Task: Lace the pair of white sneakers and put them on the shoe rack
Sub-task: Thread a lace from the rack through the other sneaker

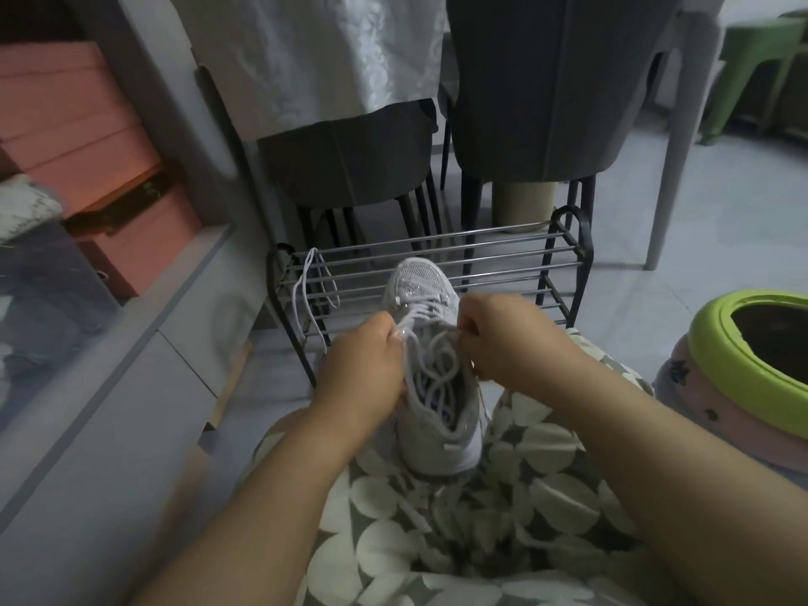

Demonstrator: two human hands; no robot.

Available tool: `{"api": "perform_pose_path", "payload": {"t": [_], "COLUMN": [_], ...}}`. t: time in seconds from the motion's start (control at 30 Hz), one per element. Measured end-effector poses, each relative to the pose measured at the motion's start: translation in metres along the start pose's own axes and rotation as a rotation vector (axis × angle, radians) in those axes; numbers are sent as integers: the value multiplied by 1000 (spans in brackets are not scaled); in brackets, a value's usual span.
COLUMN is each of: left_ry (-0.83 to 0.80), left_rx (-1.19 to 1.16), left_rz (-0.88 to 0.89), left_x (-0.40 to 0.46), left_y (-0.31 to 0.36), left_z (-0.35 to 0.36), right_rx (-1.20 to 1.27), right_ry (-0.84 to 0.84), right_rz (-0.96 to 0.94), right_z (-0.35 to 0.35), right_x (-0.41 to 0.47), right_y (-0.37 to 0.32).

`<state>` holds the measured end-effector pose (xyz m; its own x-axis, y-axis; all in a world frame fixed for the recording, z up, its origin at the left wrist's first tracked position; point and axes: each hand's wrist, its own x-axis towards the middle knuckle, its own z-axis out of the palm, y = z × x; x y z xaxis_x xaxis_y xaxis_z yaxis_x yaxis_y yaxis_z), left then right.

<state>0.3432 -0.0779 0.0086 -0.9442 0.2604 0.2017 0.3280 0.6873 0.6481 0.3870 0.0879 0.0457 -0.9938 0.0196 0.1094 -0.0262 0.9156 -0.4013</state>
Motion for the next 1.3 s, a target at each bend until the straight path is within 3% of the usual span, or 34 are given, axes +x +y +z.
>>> {"api": "perform_pose_path", "payload": {"t": [0.2,0.47,0.6,0.83,1.13,1.3], "left_ry": [57,-63,-147,-265,-291,-354], "left_rx": [41,58,-29,-131,-185,-224], "left_rz": [23,-71,-181,-315,-411,-459], "left_x": [41,61,72,90,100,108], "left_y": [2,-23,-46,-73,-98,-116], "left_z": [4,52,87,141,193,224], "right_rx": [-44,-13,120,407,732,728], "right_ry": [75,-105,-144,-61,56,88], "right_rz": [56,238,370,630,840,944], "right_z": [1,51,81,127,204,223], "right_x": [39,78,88,98,106,109], "right_y": [5,37,66,111,164,173]}}
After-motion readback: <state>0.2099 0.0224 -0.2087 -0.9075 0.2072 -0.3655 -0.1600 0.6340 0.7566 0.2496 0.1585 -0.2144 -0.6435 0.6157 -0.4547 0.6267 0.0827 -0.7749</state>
